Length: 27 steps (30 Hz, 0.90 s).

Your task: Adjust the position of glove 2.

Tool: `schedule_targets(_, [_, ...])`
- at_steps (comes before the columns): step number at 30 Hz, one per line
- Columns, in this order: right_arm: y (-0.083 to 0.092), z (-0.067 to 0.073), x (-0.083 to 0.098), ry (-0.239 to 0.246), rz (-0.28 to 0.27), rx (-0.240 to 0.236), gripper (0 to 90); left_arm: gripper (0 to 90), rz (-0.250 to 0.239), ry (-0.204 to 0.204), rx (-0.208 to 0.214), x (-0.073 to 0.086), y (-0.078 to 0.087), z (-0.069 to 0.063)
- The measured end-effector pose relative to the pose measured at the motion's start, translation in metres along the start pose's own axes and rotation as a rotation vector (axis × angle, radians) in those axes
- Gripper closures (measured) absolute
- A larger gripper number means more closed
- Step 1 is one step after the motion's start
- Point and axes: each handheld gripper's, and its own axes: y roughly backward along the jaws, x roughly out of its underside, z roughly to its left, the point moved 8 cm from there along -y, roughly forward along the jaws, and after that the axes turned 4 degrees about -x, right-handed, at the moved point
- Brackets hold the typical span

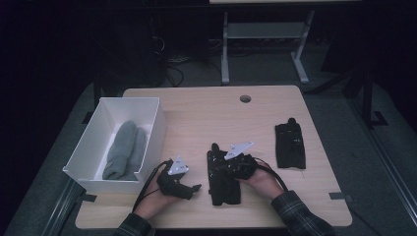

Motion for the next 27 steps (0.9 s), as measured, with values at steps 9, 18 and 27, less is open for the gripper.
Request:
schedule_targets(9, [-0.008, 0.024, -0.005, 0.058, 0.003, -0.028, 90.0, 12.9, -0.001, 0.007, 0.003, 0.0, 0.0, -0.001])
schedule_targets(18, [0.01, 0.009, -0.007, 0.025, -0.042, 0.004, 90.0, 12.9, 0.003, 0.0, 0.004, 0.0, 0.0, 0.0])
schedule_targets(27, [0.064, -0.055, 0.018, -0.095, -0.1, 0.121, 90.0, 12.9, 0.006, 0.004, -0.004, 0.001, 0.001, 0.002])
